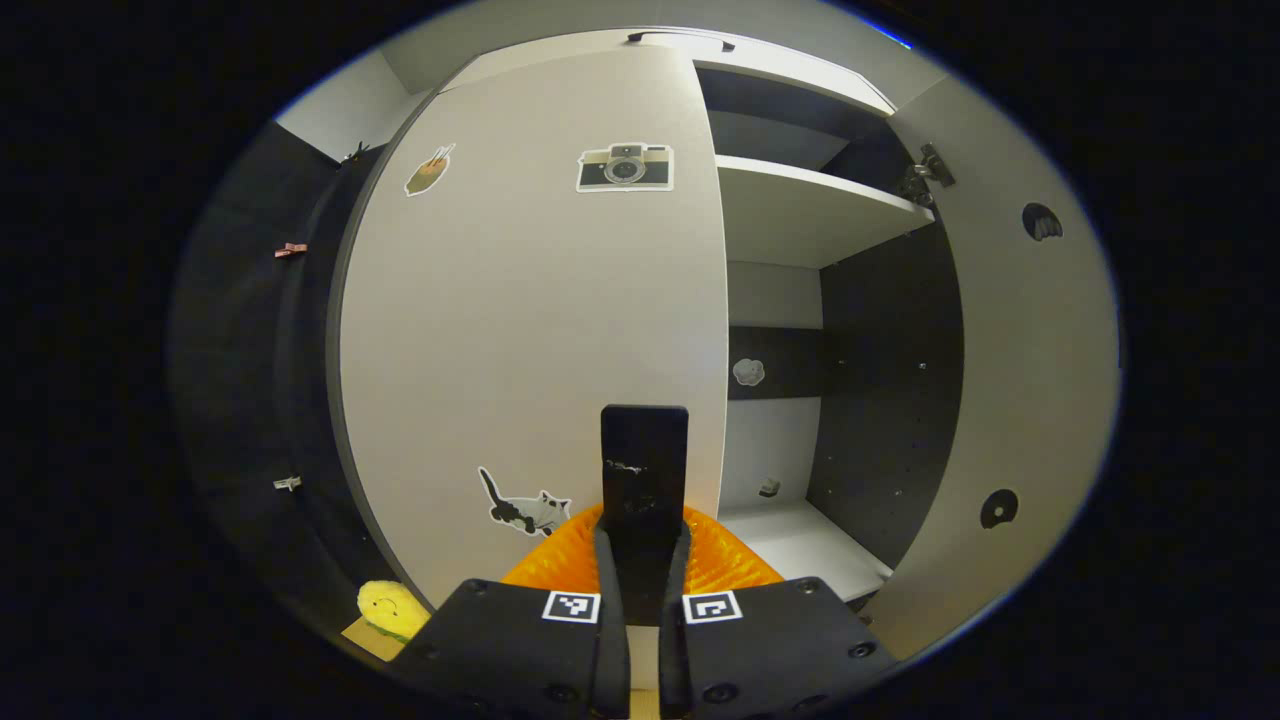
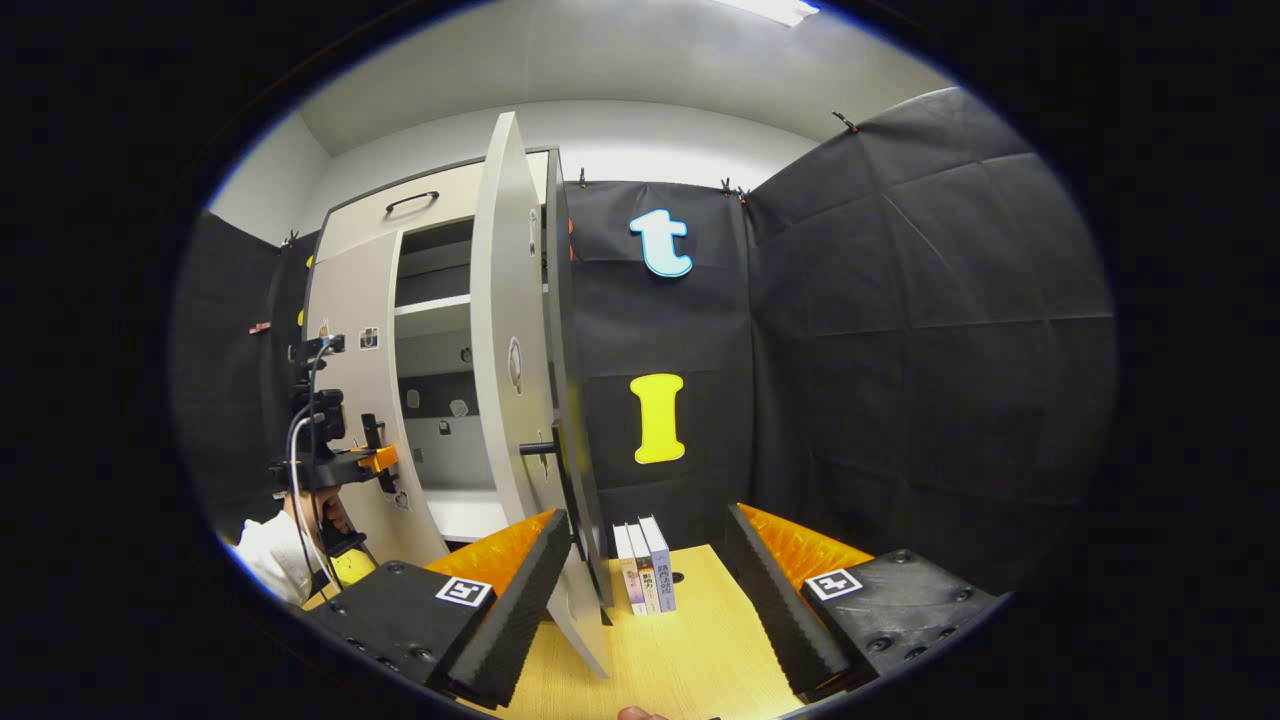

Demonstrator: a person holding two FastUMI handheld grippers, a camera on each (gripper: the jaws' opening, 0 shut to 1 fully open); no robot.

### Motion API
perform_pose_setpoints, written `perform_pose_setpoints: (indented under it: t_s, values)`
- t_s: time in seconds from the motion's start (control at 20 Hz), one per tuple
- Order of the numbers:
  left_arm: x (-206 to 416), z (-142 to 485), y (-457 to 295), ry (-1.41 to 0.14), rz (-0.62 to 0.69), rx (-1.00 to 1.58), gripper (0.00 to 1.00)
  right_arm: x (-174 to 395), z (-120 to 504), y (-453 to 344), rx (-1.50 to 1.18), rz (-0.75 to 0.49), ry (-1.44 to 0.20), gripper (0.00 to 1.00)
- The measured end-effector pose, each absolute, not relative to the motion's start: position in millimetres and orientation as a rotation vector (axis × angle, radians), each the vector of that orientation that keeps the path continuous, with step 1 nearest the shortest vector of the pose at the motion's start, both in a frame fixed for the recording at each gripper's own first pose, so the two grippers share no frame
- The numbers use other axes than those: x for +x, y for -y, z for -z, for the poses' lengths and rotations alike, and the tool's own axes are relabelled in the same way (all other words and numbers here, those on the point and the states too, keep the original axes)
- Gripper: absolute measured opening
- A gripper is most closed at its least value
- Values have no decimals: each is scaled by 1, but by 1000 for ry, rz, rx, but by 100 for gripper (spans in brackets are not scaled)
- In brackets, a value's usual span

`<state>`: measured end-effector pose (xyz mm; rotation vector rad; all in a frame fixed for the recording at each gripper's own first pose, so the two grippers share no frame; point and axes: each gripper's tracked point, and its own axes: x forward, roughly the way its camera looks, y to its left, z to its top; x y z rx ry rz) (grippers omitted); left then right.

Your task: Open the right door of the double-door shoe cabinet with the right hand, and open the left door with the left hand.

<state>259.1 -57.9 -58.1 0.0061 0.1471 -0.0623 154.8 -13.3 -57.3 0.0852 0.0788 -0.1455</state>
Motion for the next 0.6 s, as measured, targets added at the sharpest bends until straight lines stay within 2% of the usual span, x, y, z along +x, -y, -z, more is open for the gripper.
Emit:
perform_pose_setpoints:
  t_s: [0.3, 0.6]
  values:
    - [190, 53, 25, -156, 83, -11, 16, 147, 60, -3, 82, 116, -105, 98]
    - [152, 50, -5, -161, 86, -9, 16, 145, 59, -21, 65, 75, -98, 98]
